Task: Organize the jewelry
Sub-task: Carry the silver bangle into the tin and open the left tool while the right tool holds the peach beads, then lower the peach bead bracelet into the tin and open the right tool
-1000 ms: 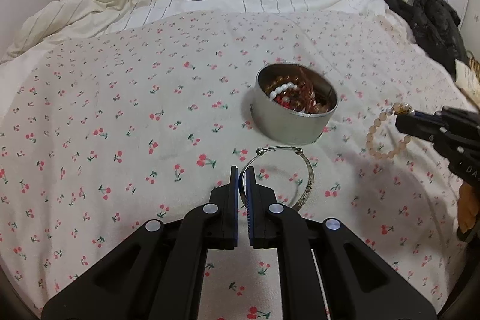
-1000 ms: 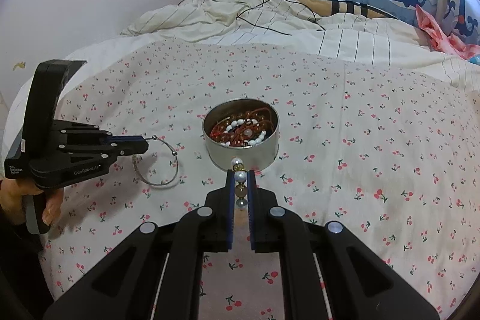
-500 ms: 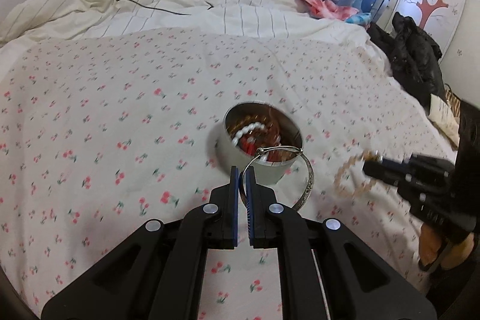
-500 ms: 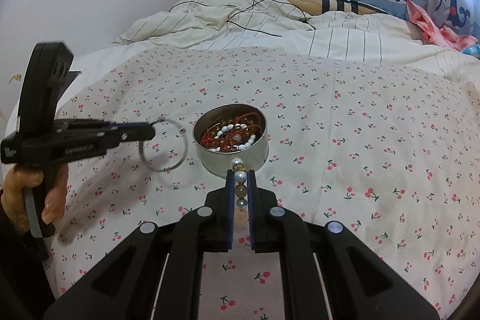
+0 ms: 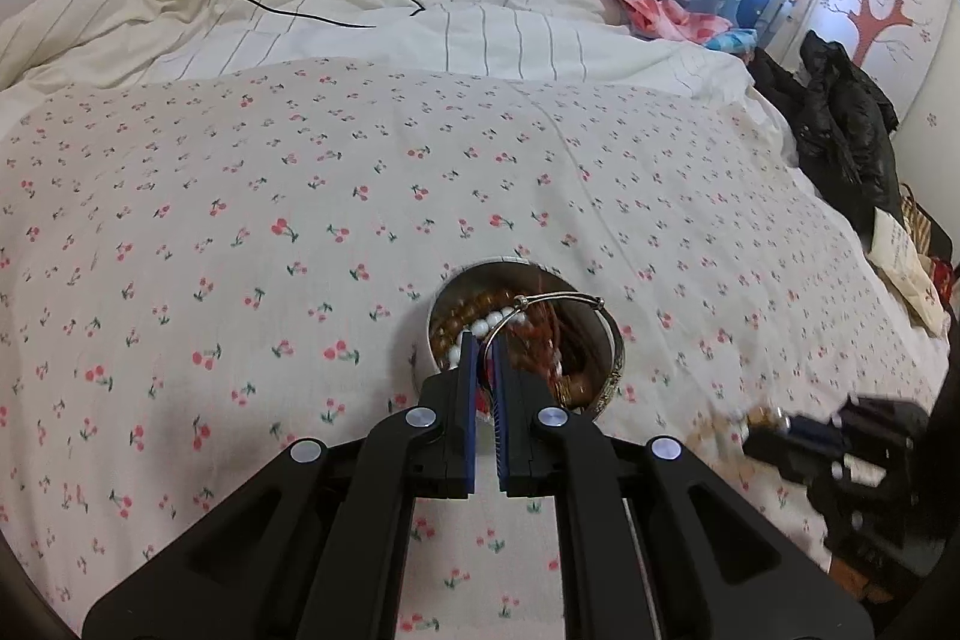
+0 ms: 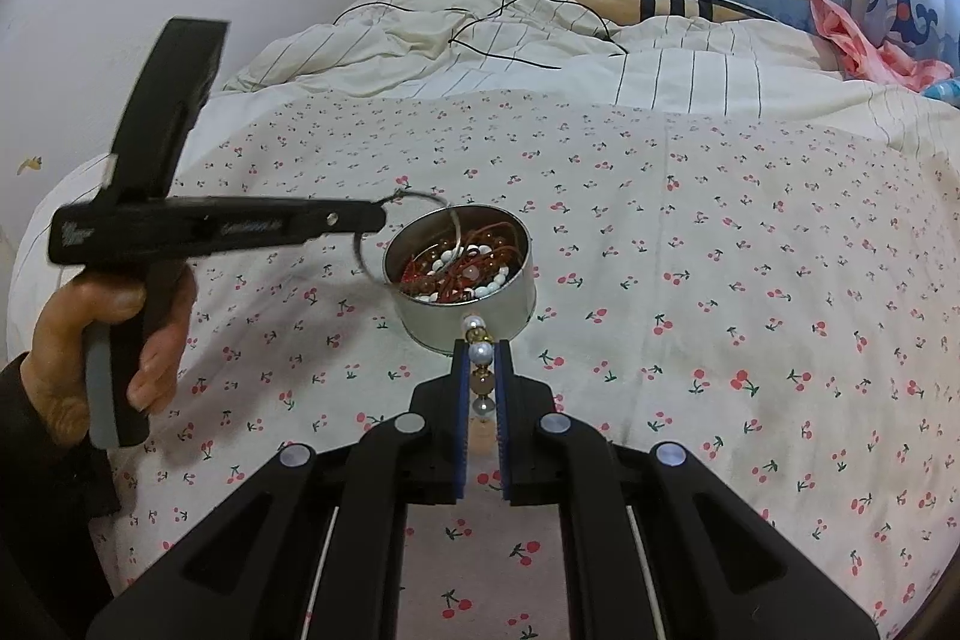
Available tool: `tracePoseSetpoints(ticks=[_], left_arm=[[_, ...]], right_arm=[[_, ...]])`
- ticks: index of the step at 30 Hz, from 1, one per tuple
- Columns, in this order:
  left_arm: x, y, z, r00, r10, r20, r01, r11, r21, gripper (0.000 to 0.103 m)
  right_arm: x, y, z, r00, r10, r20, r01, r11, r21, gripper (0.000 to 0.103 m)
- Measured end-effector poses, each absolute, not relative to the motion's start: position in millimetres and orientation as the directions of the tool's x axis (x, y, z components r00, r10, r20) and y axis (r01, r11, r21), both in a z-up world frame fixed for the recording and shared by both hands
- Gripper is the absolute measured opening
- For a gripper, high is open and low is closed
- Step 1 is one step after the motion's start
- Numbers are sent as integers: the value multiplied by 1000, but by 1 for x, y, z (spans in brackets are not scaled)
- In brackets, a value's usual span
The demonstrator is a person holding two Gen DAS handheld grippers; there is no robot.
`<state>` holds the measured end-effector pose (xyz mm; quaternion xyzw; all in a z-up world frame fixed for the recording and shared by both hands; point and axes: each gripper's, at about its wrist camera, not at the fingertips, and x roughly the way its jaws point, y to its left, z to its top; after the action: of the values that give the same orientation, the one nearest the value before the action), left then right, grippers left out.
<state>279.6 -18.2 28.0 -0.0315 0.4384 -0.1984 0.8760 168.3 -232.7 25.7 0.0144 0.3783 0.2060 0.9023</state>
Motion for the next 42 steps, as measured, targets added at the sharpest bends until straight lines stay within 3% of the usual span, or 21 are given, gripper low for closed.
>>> tracePoseSetpoints(ticks=[17, 19, 21, 22, 24, 27, 29, 31, 34, 37, 42], left_arm=[[300, -40, 2, 495, -295, -817, 313, 938, -149, 9], [299, -42, 4, 499, -294, -815, 322, 936, -141, 29], [298, -42, 8, 503, -304, -809, 329, 933, -146, 39], [296, -43, 10, 513, -293, -806, 324, 936, -134, 51], [291, -40, 20, 556, -270, -786, 311, 945, -104, 59], [283, -26, 34, 570, -306, -762, 301, 941, -153, 61], [273, -13, 40, 600, -282, -748, 262, 953, -149, 69], [261, 0, 39, 629, -235, -741, 217, 968, -123, 86], [244, 18, 25, 642, -151, -751, 142, 987, -77, 92], [246, 32, 8, 595, -126, -794, 88, 992, -91, 92], [251, 32, 12, 602, -111, -791, 88, 993, -72, 92]], right_arm=[[166, -231, 23, 622, 386, -681, -357, 914, 191, 9], [167, -231, 22, 622, 387, -681, -357, 914, 193, 9], [166, -231, 23, 622, 387, -681, -357, 914, 194, 9], [167, -231, 23, 622, 387, -680, -357, 914, 194, 9], [167, -232, 23, 624, 390, -677, -357, 913, 198, 9], [168, -235, 25, 624, 405, -669, -355, 909, 219, 9], [168, -237, 25, 624, 409, -666, -352, 908, 228, 9], [169, -239, 25, 621, 418, -663, -348, 905, 245, 9], [170, -241, 24, 616, 429, -661, -343, 901, 266, 9], [171, -238, 21, 611, 430, -665, -341, 901, 269, 9], [169, -225, 17, 600, 441, -667, -363, 893, 265, 9]])
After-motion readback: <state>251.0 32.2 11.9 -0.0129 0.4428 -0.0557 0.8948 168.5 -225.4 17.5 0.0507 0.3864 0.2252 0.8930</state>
